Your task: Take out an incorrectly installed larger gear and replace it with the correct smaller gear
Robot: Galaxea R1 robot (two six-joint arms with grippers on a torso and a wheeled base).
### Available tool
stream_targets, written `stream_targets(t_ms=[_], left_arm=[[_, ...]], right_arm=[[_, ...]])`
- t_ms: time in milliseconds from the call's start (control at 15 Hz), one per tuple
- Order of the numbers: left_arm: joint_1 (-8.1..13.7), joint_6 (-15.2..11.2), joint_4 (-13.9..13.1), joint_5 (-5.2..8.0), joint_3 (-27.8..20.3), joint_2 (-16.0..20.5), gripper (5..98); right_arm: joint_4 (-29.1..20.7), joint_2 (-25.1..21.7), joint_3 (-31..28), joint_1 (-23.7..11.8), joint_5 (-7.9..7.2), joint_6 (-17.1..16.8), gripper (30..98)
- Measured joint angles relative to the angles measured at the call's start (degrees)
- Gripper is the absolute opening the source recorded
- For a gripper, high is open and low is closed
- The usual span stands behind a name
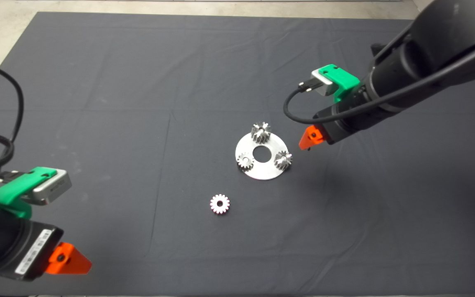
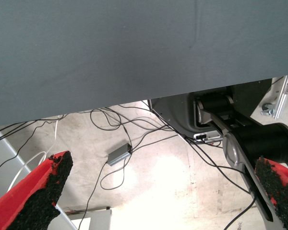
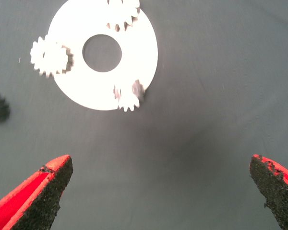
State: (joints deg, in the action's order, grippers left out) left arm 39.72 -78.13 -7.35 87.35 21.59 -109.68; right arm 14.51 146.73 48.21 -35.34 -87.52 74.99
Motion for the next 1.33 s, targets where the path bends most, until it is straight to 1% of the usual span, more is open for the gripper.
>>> stream_targets(t_ms=[133, 200, 533, 600, 733, 867, 1000, 1133, 1267, 1333], left_arm=[[0.0, 0.08, 0.0, 0.06, -0.01, 0.17, 97.7], [0.0, 0.24, -0.04, 0.06, -0.01, 0.17, 97.7], [0.0, 0.45, -0.04, 0.06, -0.07, 0.15, 97.7], [0.0, 0.45, -0.02, 0.06, -0.07, 0.12, 97.7], [0.0, 0.45, -0.04, 0.06, -0.09, 0.15, 97.7], [0.0, 0.45, -0.02, 0.06, -0.09, 0.12, 97.7], [0.0, 0.45, -0.02, 0.06, -0.09, 0.15, 97.7], [0.0, 0.45, -0.04, 0.06, -0.09, 0.15, 97.7], [0.02, 0.45, -0.04, 0.06, -0.09, 0.14, 97.7], [0.0, 0.45, -0.02, 0.06, -0.09, 0.12, 97.7]], right_arm=[[1.22, 1.32, 3.32, 2.69, -0.07, -2.32, 97.7], [1.97, 2.23, 4.6, 3.79, -0.13, -2.86, 97.7], [10.41, 7.25, 9.74, 7.99, -0.02, -3.64, 97.7], [11.62, 8.13, 11.05, 8.75, 0.08, -4.5, 97.7], [13.05, 8.9, 13.75, 10.66, 0.26, -7.17, 97.7], [13.19, 9.28, 16.14, 12.01, 0.56, -7.69, 97.7], [14.32, 9.67, 17.37, 12.32, 0.78, -7.74, 97.7], [16.74, 10.23, 17.87, 12.41, 1.5, -7.74, 97.7], [19.37, 10.72, 18.53, 12.99, 2.82, -7.71, 97.7], [20.31, 11.17, 19.53, 13.77, 4.05, -7.71, 97.7]])
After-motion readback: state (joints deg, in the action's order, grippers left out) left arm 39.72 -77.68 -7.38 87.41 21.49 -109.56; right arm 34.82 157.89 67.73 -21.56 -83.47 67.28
